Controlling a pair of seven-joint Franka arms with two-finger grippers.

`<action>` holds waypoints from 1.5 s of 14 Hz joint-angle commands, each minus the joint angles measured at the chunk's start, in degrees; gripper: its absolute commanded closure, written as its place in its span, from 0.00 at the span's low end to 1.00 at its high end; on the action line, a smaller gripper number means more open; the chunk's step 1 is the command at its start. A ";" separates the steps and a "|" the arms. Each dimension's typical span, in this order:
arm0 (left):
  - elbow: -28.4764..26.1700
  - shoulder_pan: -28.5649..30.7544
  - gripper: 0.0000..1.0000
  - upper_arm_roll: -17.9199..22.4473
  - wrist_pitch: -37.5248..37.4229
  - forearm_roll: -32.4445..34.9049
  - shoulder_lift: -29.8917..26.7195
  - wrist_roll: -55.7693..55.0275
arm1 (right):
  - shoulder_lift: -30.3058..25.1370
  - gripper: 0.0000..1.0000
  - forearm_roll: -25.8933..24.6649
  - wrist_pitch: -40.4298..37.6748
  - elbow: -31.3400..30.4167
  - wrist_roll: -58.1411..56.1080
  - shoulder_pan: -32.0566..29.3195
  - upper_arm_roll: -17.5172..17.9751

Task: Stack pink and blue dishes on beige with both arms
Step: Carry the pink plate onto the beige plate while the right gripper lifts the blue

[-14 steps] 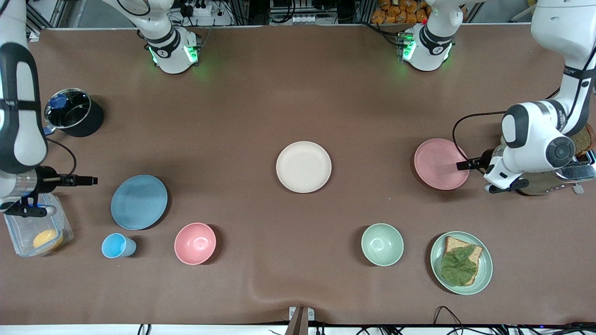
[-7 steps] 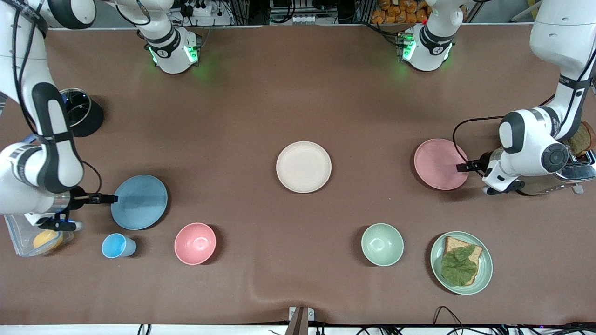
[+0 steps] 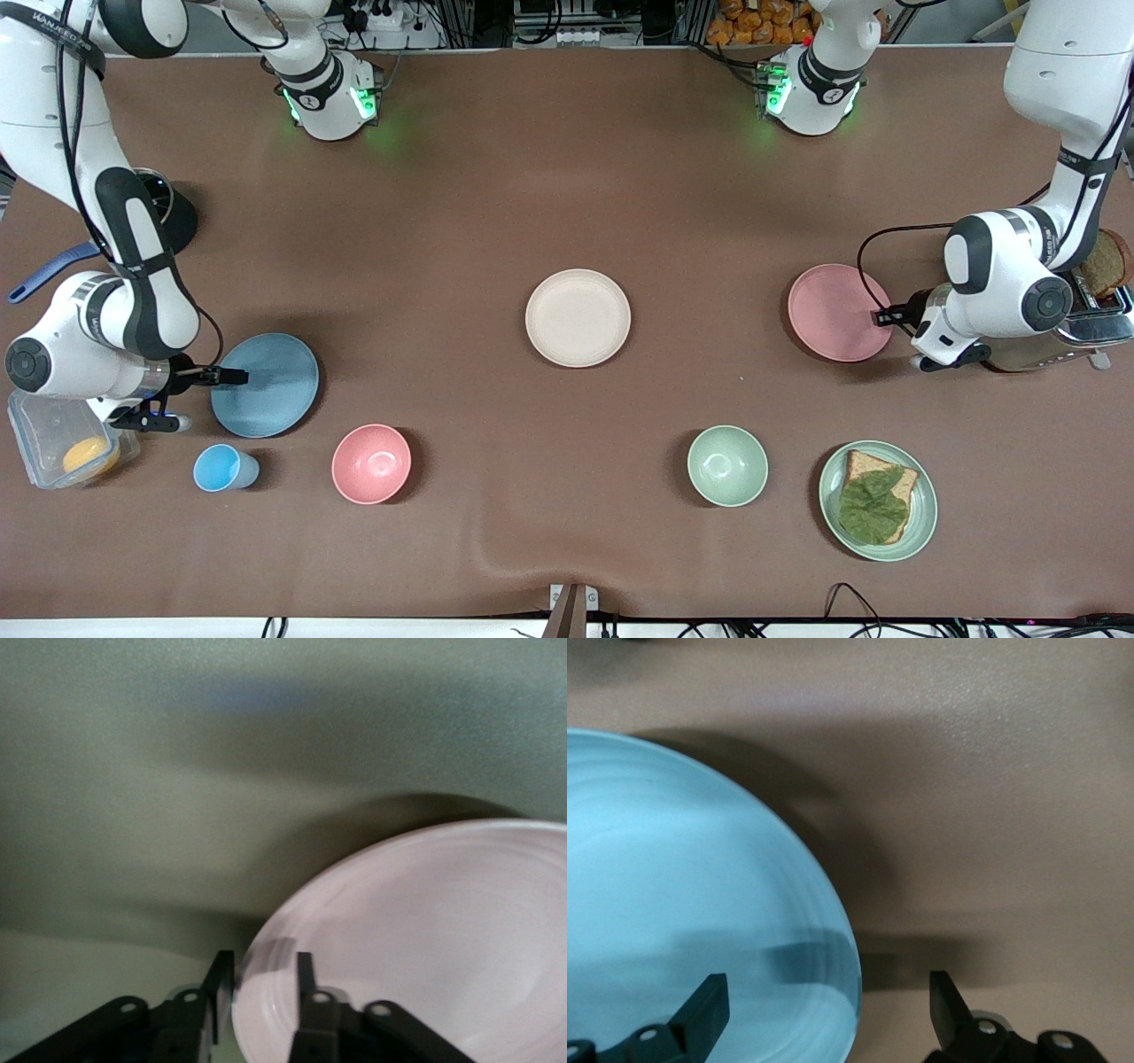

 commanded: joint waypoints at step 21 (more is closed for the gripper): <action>22.18 -15.56 1.00 -21.42 -13.56 -8.70 6.36 -21.86 | -5.12 1.00 0.43 -3.10 -2.42 -4.83 0.22 0.07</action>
